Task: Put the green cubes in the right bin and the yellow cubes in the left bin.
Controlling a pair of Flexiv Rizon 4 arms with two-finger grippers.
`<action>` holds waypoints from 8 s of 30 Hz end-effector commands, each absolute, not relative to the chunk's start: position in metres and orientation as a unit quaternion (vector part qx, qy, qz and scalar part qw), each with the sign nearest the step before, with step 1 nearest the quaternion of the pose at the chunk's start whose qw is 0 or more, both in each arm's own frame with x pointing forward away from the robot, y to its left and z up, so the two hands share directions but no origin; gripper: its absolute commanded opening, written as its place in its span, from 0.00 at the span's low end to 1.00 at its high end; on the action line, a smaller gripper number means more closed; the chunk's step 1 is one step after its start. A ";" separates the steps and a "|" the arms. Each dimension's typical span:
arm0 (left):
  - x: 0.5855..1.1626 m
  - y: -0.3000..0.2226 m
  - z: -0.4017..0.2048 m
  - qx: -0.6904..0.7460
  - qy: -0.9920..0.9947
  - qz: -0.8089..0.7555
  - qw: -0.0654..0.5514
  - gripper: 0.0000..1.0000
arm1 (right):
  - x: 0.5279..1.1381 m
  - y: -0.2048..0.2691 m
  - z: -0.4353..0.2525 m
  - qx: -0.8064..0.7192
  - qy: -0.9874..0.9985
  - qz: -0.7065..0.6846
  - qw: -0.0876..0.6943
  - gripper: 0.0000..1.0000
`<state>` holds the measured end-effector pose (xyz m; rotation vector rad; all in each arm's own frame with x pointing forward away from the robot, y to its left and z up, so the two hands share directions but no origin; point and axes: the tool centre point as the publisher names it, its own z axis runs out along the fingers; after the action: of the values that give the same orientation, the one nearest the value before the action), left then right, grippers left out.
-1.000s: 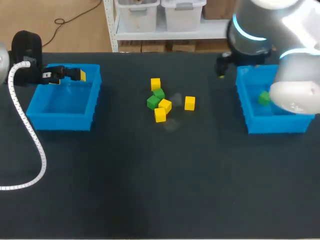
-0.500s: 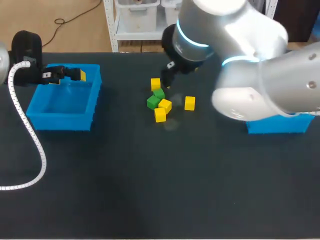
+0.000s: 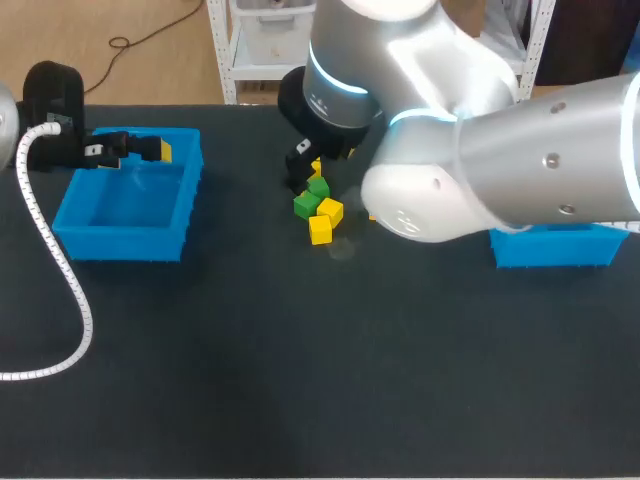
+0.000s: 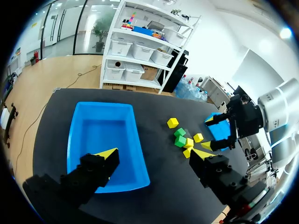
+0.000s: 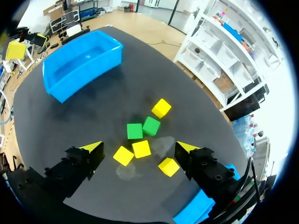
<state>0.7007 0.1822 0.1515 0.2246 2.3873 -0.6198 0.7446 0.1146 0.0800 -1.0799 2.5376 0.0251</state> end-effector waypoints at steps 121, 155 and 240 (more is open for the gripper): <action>0.700 0.184 0.150 0.088 0.909 -0.242 0.329 1.00 | 0.749 0.151 -0.005 -0.322 0.941 -0.022 0.099 1.00; 0.700 0.184 0.150 0.088 0.909 -0.242 0.329 1.00 | 0.748 0.155 -0.012 -0.340 0.935 -0.036 0.095 1.00; 0.700 0.184 0.150 0.088 0.909 -0.242 0.329 1.00 | 0.796 -0.065 0.098 -0.097 0.965 -0.062 0.235 1.00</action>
<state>0.7007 0.1821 0.1515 0.2246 2.3873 -0.6198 0.7919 -0.0848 0.1018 -0.2544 2.6525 -0.1712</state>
